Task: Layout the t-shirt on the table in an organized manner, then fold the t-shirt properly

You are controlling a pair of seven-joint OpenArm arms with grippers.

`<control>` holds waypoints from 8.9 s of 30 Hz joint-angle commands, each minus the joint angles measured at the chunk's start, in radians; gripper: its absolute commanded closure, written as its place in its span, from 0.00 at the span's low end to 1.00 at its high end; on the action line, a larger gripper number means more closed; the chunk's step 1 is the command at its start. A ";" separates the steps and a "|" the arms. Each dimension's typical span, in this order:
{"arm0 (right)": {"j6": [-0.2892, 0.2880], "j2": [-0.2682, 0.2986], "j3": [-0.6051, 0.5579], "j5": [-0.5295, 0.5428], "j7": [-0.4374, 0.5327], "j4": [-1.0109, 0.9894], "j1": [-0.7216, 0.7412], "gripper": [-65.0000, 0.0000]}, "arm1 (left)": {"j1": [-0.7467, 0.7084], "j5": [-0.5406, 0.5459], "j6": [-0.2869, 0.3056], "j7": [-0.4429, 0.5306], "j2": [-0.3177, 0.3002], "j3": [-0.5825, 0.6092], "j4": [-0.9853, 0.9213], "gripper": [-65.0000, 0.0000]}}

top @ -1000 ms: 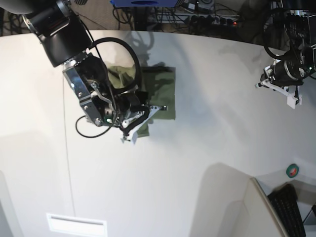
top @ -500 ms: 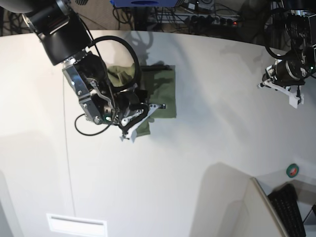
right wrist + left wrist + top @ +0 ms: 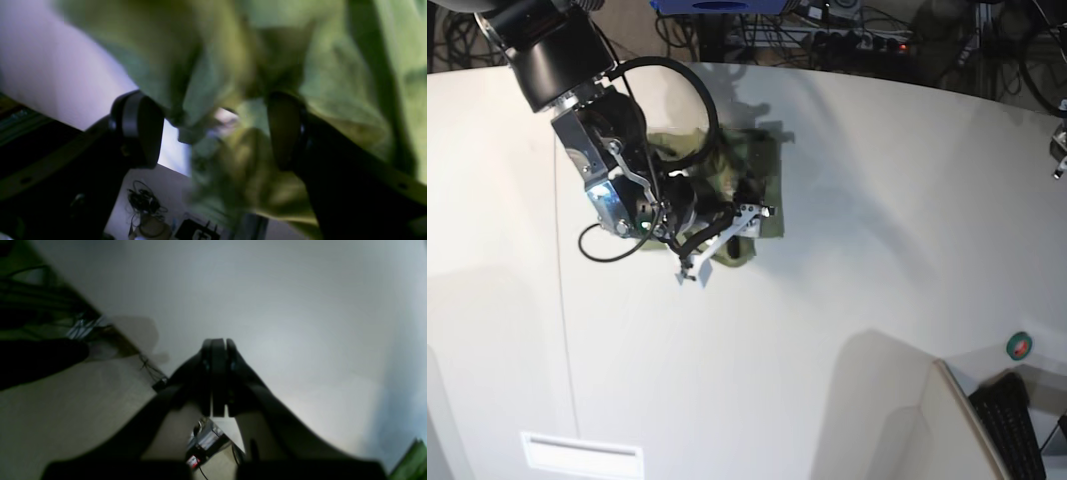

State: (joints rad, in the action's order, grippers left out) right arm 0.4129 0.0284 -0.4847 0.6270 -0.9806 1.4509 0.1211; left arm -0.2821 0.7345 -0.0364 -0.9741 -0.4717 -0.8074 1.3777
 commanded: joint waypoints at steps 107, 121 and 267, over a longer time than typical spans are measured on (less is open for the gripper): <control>0.088 0.229 0.433 0.012 0.219 0.288 -0.245 0.92 | 0.125 0.342 0.003 -0.259 0.317 0.434 0.205 0.08; -0.478 0.106 0.708 0.012 0.090 0.282 -0.265 0.24 | 0.180 0.282 0.003 -0.194 0.374 0.480 -0.033 0.00; -0.489 -0.097 0.709 0.011 -0.070 0.282 -0.367 1.00 | 0.975 -0.629 0.152 0.221 0.491 2.059 -0.286 0.34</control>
State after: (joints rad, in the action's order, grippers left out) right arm -0.0700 -0.0711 0.2245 0.6212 -1.0592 1.7149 -0.2531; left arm 0.6598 0.1139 0.1249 -0.7593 0.0113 1.2587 1.0775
